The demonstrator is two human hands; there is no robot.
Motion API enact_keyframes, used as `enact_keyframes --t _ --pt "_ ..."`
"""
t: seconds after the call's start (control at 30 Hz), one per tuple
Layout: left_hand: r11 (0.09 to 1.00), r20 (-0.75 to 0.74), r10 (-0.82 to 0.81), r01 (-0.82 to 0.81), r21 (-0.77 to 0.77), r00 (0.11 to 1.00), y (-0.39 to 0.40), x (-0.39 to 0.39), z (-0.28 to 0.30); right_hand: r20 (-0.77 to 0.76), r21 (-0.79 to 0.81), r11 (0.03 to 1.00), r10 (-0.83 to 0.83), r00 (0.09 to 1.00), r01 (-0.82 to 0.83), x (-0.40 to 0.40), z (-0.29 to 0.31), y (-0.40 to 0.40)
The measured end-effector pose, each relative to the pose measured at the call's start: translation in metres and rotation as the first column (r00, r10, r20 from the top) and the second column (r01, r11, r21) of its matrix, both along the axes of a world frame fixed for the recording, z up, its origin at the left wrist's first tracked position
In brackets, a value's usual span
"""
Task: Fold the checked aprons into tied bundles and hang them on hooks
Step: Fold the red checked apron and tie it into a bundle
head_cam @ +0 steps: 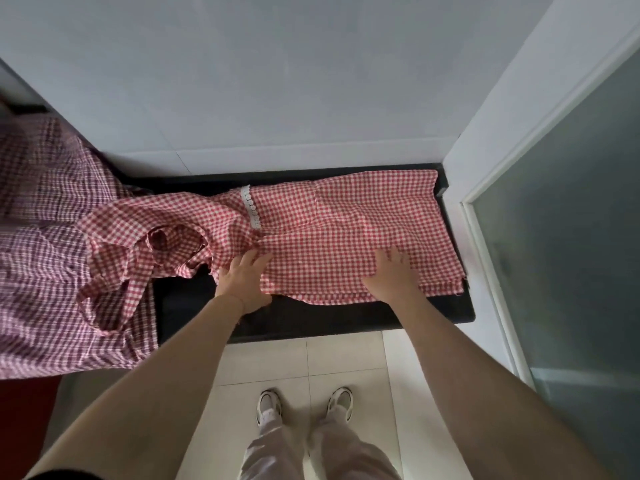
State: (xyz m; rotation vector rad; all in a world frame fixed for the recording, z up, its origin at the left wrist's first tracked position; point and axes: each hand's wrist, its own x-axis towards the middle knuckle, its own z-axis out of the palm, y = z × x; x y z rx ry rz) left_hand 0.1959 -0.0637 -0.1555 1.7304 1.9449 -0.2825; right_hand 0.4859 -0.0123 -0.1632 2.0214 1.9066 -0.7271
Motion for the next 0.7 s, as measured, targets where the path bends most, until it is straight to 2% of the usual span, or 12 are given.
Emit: enact_keyframes --t 0.07,0.17,0.27,0.3,0.37,0.47,0.53,0.6,0.63,0.7 --pt "0.996 -0.088 -0.022 0.029 0.078 0.996 -0.012 -0.001 0.001 0.023 0.121 0.991 0.049 0.999 -0.051 -0.02 0.007 -0.008" --pt "0.986 -0.156 -0.092 0.111 0.121 0.983 -0.022 -0.001 -0.002 -0.087 0.324 0.927 0.23 0.969 -0.191 -0.059 0.013 -0.026" --pt "0.967 -0.08 -0.105 0.12 0.223 0.991 -0.022 -0.005 -0.001 -0.256 0.329 0.888 0.413 0.874 -0.323 -0.1 0.011 -0.046" --pt "0.959 -0.024 -0.095 0.098 0.266 0.995 -0.021 -0.006 0.0 -0.258 0.31 0.869 0.468 0.845 -0.387 -0.111 0.009 -0.05" --pt "0.94 0.038 -0.078 0.061 0.337 0.996 -0.021 -0.013 0.003 -0.162 0.275 0.828 0.54 0.826 -0.488 -0.126 0.005 -0.056" --pt "0.896 0.024 -0.022 0.009 0.444 0.999 -0.023 -0.028 0.005 -0.161 0.332 0.871 0.43 0.889 -0.361 -0.132 -0.002 -0.055" --pt "0.86 0.067 0.115 -0.133 0.492 0.991 -0.033 -0.036 0.011 -0.191 0.367 0.895 0.34 0.921 -0.254 -0.136 0.0 -0.052" --pt "0.776 0.19 0.368 -0.413 0.477 0.91 -0.044 -0.039 0.02 -0.23 0.351 0.918 0.274 0.934 -0.183 -0.137 0.006 -0.047" --pt "0.699 0.266 0.517 -0.58 0.418 0.814 -0.05 -0.043 0.022 -0.252 0.329 0.932 0.245 0.936 -0.156 -0.138 0.01 -0.043" --pt "0.532 0.332 0.763 -0.831 0.164 0.554 -0.057 -0.048 0.021 -0.269 0.258 0.957 0.199 0.942 -0.128 -0.135 0.017 -0.035"
